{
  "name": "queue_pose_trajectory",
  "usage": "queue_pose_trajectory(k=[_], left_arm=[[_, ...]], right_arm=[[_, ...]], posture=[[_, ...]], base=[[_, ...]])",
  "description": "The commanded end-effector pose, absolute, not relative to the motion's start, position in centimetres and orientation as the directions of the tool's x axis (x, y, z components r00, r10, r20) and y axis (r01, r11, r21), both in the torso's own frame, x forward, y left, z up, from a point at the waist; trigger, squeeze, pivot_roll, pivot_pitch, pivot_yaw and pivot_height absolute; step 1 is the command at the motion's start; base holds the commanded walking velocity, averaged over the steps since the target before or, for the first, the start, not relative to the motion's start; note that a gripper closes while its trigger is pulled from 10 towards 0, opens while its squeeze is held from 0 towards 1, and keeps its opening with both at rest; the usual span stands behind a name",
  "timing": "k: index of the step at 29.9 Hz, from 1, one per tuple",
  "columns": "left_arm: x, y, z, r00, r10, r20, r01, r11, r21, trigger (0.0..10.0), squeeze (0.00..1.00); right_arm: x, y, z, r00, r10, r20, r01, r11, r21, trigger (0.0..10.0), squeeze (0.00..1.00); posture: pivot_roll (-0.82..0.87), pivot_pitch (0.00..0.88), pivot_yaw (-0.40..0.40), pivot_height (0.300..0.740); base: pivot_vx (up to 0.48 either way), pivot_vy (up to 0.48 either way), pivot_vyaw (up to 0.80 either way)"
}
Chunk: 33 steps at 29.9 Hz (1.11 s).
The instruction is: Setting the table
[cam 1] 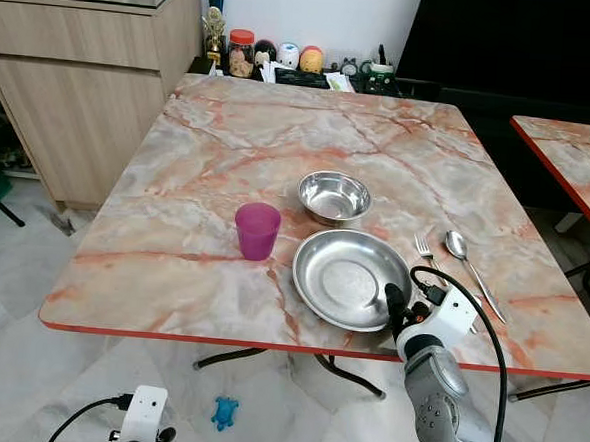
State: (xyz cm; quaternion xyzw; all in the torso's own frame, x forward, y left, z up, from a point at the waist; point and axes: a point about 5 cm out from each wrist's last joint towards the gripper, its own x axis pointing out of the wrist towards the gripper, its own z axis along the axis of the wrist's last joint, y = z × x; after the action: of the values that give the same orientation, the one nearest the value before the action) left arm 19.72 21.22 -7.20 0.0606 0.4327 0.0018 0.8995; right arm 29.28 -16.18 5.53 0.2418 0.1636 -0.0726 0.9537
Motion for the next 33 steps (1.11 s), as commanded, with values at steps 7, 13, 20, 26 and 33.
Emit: queue_pose_trajectory(k=[7, 13, 20, 26, 33], left_arm=[[19.2, 21.1, -7.5, 0.610, 0.057, -0.790, 0.069, 0.990, 0.125, 10.0, 0.00], [19.2, 21.1, -7.5, 0.609, 0.061, -0.791, 0.072, 0.989, 0.132, 10.0, 0.00], [19.2, 21.2, -7.5, 0.611, 0.066, -0.789, 0.070, 0.988, 0.137, 10.0, 0.00], [19.3, 21.1, -7.5, 0.612, 0.064, -0.789, 0.074, 0.988, 0.138, 10.0, 0.00], [19.2, 21.2, -7.5, 0.614, 0.062, -0.786, 0.075, 0.988, 0.137, 10.0, 0.00]], right_arm=[[28.9, -15.9, 5.3, 0.933, -0.051, -0.356, 0.216, 0.871, 0.441, 0.8, 0.00], [29.1, -15.3, 5.3, 0.935, -0.031, -0.353, 0.195, 0.877, 0.438, 0.2, 0.00], [29.4, -15.0, 5.9, 0.949, -0.010, -0.316, 0.159, 0.879, 0.449, 0.0, 0.00], [29.2, -15.4, 5.9, 0.949, -0.032, -0.314, 0.173, 0.884, 0.433, 0.0, 0.00], [27.1, -16.8, 6.9, 0.962, -0.123, -0.244, 0.217, 0.888, 0.405, 0.0, 0.00]], posture=[[0.09, 0.007, -0.081, 0.740], [0.10, 0.007, -0.081, 0.740], [0.09, 0.006, -0.081, 0.740], [0.09, 0.005, -0.079, 0.740], [0.09, 0.000, -0.084, 0.740]], base=[[0.000, 0.000, 0.00], [0.000, 0.000, 0.00], [0.000, 0.000, 0.00], [0.000, 0.000, 0.00], [0.000, 0.000, 0.00]])
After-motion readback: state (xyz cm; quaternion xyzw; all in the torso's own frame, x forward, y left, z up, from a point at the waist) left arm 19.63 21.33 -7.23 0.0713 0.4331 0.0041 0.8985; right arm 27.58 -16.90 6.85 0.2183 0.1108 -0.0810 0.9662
